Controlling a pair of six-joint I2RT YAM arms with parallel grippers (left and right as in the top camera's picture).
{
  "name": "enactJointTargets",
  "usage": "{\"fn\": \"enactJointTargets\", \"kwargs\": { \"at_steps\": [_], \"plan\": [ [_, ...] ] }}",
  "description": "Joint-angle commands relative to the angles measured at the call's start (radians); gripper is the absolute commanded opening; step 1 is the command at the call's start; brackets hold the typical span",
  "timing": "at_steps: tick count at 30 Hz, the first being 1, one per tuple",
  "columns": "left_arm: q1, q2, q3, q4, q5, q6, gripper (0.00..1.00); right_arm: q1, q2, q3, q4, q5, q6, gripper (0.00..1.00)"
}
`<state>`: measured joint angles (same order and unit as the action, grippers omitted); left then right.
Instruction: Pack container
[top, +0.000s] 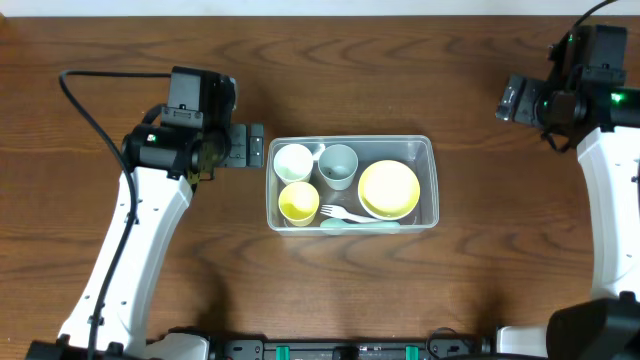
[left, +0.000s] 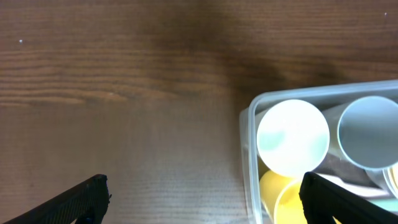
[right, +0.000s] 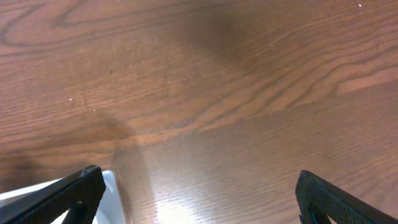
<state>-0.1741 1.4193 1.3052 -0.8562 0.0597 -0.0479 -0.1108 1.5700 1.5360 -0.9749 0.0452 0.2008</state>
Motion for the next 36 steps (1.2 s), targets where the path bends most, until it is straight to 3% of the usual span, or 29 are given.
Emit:
{"fn": "enactJointTargets", "kwargs": {
  "at_steps": [1,12,25,30,36],
  "plan": [
    [-0.002,-0.080,0.015,-0.014,-0.014,-0.010,0.98,-0.004,-0.097,0.003,-0.010,0.011,-0.013,0.99],
    [-0.002,-0.439,-0.095,-0.077,-0.015,-0.017,0.98,0.014,-0.430,-0.087,-0.077,0.016,0.002,0.99],
    [-0.002,-1.041,-0.428,-0.079,-0.015,-0.065,0.98,0.047,-1.156,-0.635,-0.039,0.142,0.076,0.99],
    [-0.002,-1.091,-0.451,-0.076,-0.015,-0.066,0.98,0.047,-1.294,-0.704,-0.059,0.149,0.076,0.99],
    [-0.002,-1.088,-0.451,-0.082,-0.015,-0.065,0.98,0.047,-1.304,-0.706,-0.186,0.149,0.076,0.99]
  ]
}}
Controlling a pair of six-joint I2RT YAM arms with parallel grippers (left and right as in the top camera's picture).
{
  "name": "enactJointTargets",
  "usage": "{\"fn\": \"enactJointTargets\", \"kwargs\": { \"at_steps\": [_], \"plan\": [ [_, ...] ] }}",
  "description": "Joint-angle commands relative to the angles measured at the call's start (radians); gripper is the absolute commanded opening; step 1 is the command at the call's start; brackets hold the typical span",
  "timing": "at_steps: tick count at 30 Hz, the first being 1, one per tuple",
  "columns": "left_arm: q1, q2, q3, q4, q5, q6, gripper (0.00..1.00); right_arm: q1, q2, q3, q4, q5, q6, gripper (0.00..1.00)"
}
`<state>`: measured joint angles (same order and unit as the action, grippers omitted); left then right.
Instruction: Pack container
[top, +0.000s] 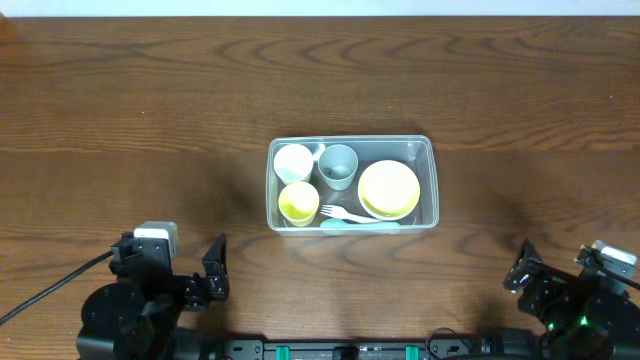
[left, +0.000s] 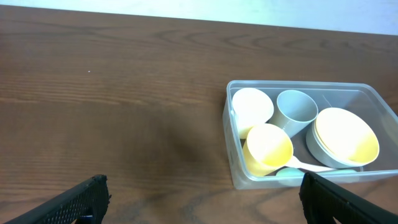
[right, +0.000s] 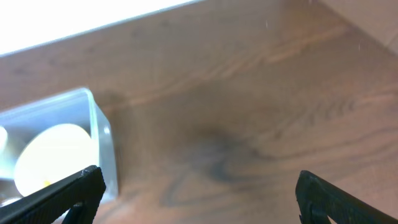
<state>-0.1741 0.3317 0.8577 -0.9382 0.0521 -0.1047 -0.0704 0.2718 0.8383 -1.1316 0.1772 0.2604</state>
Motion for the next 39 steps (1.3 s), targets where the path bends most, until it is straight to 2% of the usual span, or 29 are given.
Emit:
{"fn": "enactJointTargets", "kwargs": {
  "at_steps": [1,17,25,31,34,39],
  "plan": [
    [-0.002,-0.001,-0.003,0.000,-0.007,-0.008,0.98,0.006,-0.005,-0.008,-0.048,0.017,0.016,0.99],
    [-0.002,-0.001,-0.003,0.000,-0.007,-0.008,0.98,0.006,-0.005,-0.008,-0.061,0.017,0.016,0.99],
    [-0.002,-0.001,-0.003,0.000,-0.007,-0.008,0.98,0.027,-0.092,-0.010,-0.056,-0.021,0.017,0.99],
    [-0.002,-0.001,-0.003,0.000,-0.007,-0.008,0.98,0.049,-0.256,-0.127,0.124,-0.063,0.004,0.99],
    [-0.002,-0.001,-0.003,0.000,-0.007,-0.008,0.98,0.063,-0.261,-0.218,0.204,-0.071,0.004,0.99],
    [-0.002,-0.001,-0.003,0.000,-0.007,-0.008,0.98,0.089,-0.266,-0.385,0.510,-0.149,-0.094,0.99]
  ]
}}
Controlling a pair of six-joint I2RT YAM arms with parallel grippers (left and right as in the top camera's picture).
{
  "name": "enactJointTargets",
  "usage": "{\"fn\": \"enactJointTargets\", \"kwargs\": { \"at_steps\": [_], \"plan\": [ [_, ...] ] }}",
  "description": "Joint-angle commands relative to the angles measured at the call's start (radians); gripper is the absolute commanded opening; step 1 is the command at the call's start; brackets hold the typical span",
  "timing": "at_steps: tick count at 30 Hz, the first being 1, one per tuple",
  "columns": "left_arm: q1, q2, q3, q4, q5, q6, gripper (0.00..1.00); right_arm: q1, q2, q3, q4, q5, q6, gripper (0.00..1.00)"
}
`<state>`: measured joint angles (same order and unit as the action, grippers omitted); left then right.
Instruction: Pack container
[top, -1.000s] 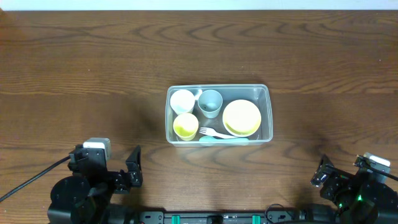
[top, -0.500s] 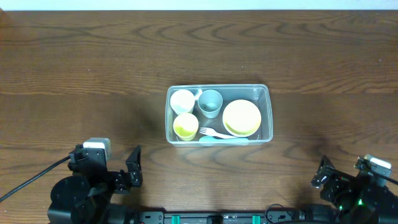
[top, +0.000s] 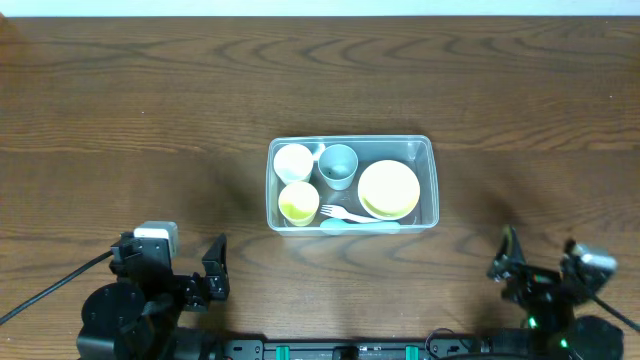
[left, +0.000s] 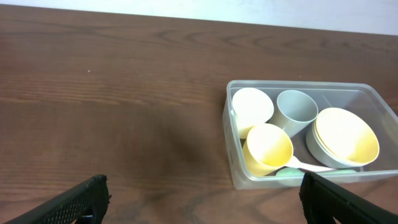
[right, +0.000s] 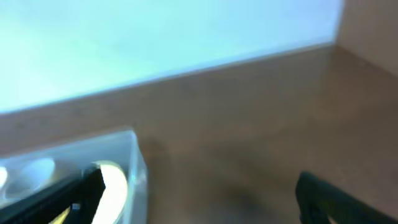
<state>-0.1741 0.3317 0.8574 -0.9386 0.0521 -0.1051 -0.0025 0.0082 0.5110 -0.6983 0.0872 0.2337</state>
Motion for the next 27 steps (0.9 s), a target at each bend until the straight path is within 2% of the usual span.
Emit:
{"fn": "enactJointTargets", "kwargs": {
  "at_steps": [1,7,12,16,27],
  "plan": [
    [-0.002,-0.001,-0.003,0.000,-0.007,-0.008,0.98,0.024,-0.003,-0.096,0.153,-0.071,-0.093,0.99],
    [-0.002,-0.001,-0.003,0.000,-0.007,-0.008,0.98,0.036,-0.003,-0.314,0.502,-0.077,-0.193,0.99],
    [-0.002,0.000,-0.003,0.000,-0.007,-0.008,0.98,0.036,-0.003,-0.445,0.667,-0.077,-0.243,0.99],
    [-0.002,-0.001,-0.003,0.000,-0.007,-0.008,0.98,0.037,-0.003,-0.506,0.639,-0.081,-0.238,0.99],
    [-0.002,0.000,-0.003,0.000,-0.007,-0.008,0.98,0.044,-0.003,-0.505,0.624,-0.085,-0.235,0.99]
  ]
}}
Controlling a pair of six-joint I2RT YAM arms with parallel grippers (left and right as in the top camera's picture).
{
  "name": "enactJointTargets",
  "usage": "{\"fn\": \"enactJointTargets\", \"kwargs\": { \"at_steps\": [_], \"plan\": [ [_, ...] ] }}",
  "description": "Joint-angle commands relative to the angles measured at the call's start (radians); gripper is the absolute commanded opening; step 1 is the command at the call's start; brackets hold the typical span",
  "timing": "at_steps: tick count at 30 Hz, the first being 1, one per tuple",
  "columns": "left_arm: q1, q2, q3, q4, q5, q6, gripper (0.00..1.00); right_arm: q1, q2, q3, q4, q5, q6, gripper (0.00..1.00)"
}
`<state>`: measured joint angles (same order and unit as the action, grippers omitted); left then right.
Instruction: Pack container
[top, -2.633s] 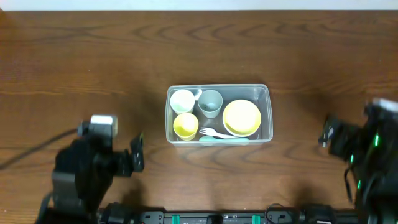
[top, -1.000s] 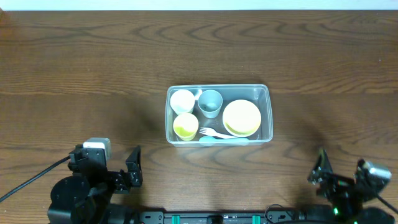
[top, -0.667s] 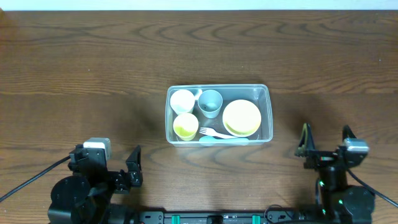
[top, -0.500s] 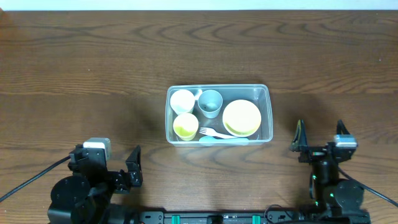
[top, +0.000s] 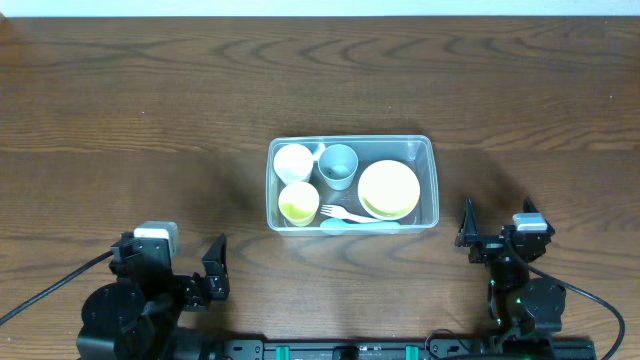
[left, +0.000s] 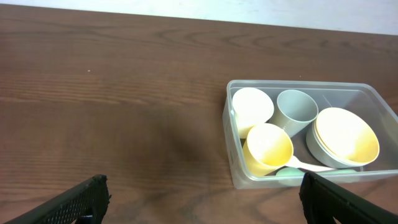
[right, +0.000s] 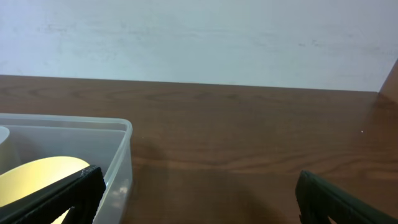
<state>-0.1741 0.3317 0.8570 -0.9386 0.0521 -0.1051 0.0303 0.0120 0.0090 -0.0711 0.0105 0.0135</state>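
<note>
A clear plastic container (top: 430, 150) sits mid-table. Inside are a white cup (top: 293, 161), a grey cup (top: 338, 164), a yellow cup (top: 298, 202), stacked yellow bowls (top: 388, 189), a white fork (top: 345, 213) and a pale green utensil (top: 365, 224). My left gripper (left: 202, 211) is folded back at the near left edge. It is open and empty, looking at the container (left: 298, 85) from a distance. At the near right my right gripper (right: 199, 205) is also open and empty. The container's right corner (right: 121, 155) lies ahead of it on the left.
The brown wooden table (top: 120, 120) has nothing else on it. A pale wall (right: 199, 37) rises behind the far edge. Both arm bases, the left (top: 140, 300) and the right (top: 520, 290), sit at the near edge.
My right gripper has shifted left and a little farther from the near edge. Its view is now level and sharp. The left arm and the container's contents have not changed.
At first both arms reached over the table, the left gripper beside the container's left end and the right one at the far right. Later both were folded back at the near edge, open and empty. The right one has since settled facing the container's right corner.
</note>
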Motion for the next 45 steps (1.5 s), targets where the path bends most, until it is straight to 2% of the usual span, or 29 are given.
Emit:
{"fn": "enactJointTargets", "kwargs": {
  "at_steps": [1,20,24,29,34,41,45],
  "plan": [
    [-0.002,-0.001,-0.002,0.000,-0.007,-0.008,0.98,0.011,-0.006,-0.003,-0.003,-0.008,-0.015,0.99],
    [-0.002,-0.001,-0.002,0.000,-0.008,-0.005,0.98,0.011,-0.006,-0.003,-0.003,-0.008,-0.015,0.99],
    [0.016,-0.003,-0.005,-0.072,-0.026,0.045,0.98,0.011,-0.006,-0.003,-0.003,-0.008,-0.015,0.99],
    [0.073,-0.075,-0.136,-0.044,-0.026,0.045,0.98,0.011,-0.006,-0.003,-0.003,-0.008,-0.015,0.99],
    [0.110,-0.217,-0.377,0.180,-0.026,0.068,0.98,0.011,-0.006,-0.003,-0.003,-0.008,-0.015,0.99],
    [0.130,-0.290,-0.682,0.705,-0.026,0.146,0.98,0.011,-0.006,-0.003,-0.003,-0.008,-0.015,0.99],
    [0.130,-0.291,-0.784,0.928,-0.026,0.197,0.98,0.011,-0.006,-0.003,-0.003,-0.008,-0.015,0.99]
  ]
}}
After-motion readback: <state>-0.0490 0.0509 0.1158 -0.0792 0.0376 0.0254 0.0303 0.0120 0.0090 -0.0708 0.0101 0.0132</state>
